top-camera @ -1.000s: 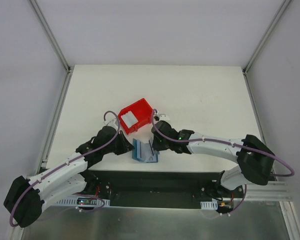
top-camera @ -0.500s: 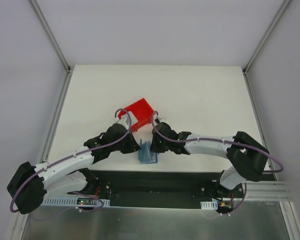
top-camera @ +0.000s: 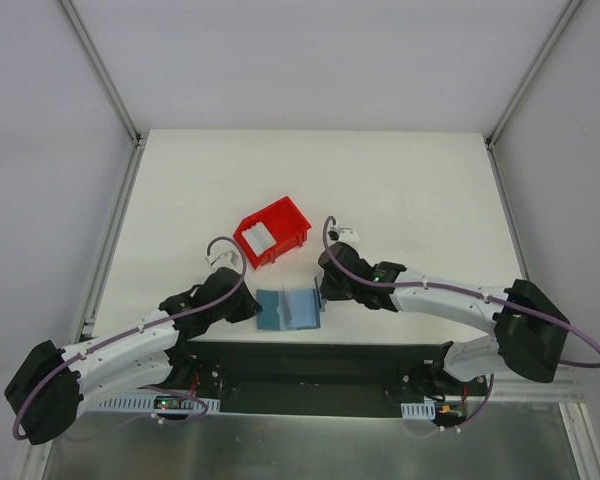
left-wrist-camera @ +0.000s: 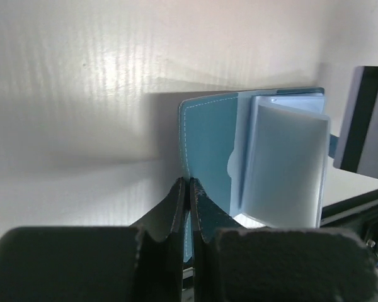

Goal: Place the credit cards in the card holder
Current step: Turn over the card slot in the card holder.

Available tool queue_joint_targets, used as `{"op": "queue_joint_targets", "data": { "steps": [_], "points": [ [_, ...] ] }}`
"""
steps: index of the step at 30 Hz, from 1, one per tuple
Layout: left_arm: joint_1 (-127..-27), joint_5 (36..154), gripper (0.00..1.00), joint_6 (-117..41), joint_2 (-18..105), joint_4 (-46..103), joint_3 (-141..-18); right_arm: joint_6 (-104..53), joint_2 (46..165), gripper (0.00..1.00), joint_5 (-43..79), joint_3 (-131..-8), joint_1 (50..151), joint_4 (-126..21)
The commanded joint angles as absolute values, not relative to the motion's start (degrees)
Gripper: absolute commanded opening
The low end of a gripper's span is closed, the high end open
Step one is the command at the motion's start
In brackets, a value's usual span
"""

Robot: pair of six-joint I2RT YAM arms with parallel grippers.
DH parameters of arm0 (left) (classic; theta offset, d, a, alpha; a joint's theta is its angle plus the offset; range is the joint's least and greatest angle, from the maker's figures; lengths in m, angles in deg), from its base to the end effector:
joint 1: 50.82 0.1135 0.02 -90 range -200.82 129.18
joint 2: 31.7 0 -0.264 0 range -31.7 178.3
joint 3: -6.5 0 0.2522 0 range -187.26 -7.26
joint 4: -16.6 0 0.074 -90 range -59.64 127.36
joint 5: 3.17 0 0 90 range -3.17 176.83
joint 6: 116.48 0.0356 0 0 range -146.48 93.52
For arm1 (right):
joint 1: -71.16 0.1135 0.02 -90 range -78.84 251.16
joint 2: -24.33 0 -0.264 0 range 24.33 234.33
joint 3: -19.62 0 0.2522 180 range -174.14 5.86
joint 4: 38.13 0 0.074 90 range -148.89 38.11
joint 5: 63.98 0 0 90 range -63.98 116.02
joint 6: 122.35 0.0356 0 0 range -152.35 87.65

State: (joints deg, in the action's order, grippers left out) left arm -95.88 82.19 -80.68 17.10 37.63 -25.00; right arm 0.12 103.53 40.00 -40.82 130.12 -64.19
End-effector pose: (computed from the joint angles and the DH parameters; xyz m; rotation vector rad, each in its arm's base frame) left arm 0.1241 -0.1203 0.1692 -0.2357 2.3644 -0.8140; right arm 0.1550 0.2409 0.2152 -0.4267 2.3421 0.5046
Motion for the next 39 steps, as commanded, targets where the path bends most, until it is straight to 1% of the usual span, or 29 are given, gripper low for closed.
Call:
{"op": "queue_joint_targets", "data": {
  "steps": [1,5,11,29,33,36,39],
  "points": [
    [-96.26,77.96,0.00,-83.34,16.11,40.46,-23.00,-0.71,100.97,0.00,43.69,-42.83,130.49,-69.12],
    [-96.26,78.04,0.00,-85.45,17.69,40.38,-21.68,0.78,98.25,0.00,40.62,-40.82,130.58,-64.74],
    [-96.26,77.17,0.00,-87.04,18.40,39.41,-20.80,2.72,102.28,0.00,36.39,-39.84,130.58,-61.39],
    [-96.26,77.69,0.00,-87.65,18.40,37.13,-19.39,2.37,109.76,0.00,36.92,-41.69,132.86,-61.65],
    [-96.26,77.69,0.00,-87.57,18.40,36.69,-19.39,0.97,109.58,0.00,37.79,-43.62,134.00,-62.00],
    [-96.17,77.78,0.00,-87.48,18.84,36.34,-19.30,-0.35,109.49,0.01,40.25,-46.78,134.79,-65.77],
    [-96.26,77.96,0.00,-87.65,19.98,35.19,-19.48,-1.67,109.84,0.00,38.59,-47.66,134.79,-62.79]
  ]
}}
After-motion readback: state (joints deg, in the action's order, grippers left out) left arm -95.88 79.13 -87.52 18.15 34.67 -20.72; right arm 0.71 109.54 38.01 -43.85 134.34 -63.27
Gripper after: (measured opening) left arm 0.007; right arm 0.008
